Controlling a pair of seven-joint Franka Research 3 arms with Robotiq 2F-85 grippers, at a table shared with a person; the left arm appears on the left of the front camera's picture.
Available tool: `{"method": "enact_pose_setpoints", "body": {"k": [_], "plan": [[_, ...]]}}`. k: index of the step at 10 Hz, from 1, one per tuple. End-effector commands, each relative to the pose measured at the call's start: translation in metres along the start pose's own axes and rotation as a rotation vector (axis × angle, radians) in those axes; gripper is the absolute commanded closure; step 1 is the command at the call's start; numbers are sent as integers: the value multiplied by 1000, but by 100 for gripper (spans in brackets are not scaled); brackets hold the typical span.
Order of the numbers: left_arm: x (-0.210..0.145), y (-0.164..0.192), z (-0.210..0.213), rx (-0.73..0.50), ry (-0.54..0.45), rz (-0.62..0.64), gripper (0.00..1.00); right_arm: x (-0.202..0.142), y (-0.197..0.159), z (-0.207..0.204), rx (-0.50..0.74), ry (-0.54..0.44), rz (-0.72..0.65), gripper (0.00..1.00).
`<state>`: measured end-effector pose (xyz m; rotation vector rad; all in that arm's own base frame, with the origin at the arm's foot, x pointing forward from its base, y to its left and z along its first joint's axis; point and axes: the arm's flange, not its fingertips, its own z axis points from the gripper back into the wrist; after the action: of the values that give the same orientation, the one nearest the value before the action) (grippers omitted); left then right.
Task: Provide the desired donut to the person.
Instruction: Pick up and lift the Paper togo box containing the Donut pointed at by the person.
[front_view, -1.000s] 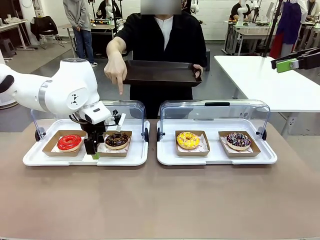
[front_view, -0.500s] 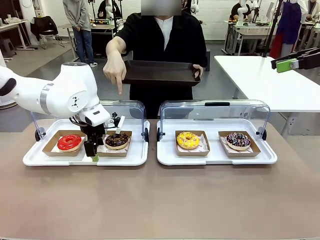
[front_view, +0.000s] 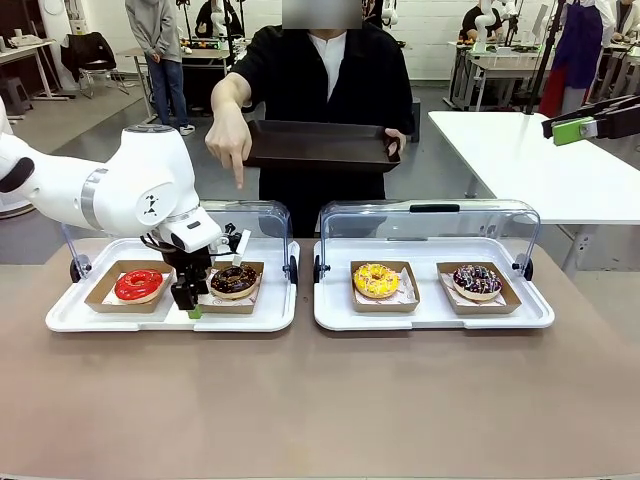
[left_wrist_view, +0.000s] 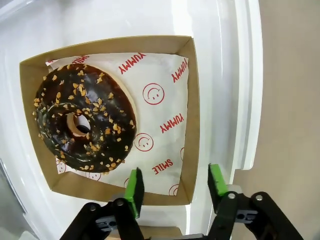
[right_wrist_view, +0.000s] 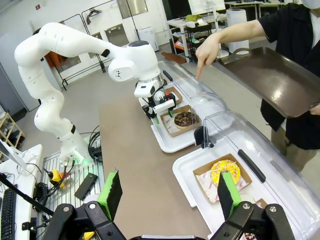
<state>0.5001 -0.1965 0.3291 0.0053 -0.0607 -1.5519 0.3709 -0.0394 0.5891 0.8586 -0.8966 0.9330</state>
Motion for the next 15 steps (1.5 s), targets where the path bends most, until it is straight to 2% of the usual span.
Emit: {"method": "enact_pose_setpoints", "body": {"k": [1,2,4,10,11,12,14,15], "plan": [[1,1,-2,17,8,7,100,1,-2,-2,11,-29,9,0],[1,1,-2,17,8,7,79,1,-2,-2,11,-29,9,0],[1,1,-2,15,6,7,100,1,-2,-2,11,-29,9,0],[2,1,-2,12,17,-1,100,1,-2,-2,11,-29,9,0],[5,-4,0,30,59,-46,100,1,-2,-2,11,-29,9,0],[11,-15,15,11,95,-97,100,1,-2,-2,11,-29,9,0],[24,-53,73,-22,79,-173,100,1,-2,-2,11,-29,9,0],[31,-71,102,-10,102,-191,100,1,-2,-2,11,-29,9,0]]}}
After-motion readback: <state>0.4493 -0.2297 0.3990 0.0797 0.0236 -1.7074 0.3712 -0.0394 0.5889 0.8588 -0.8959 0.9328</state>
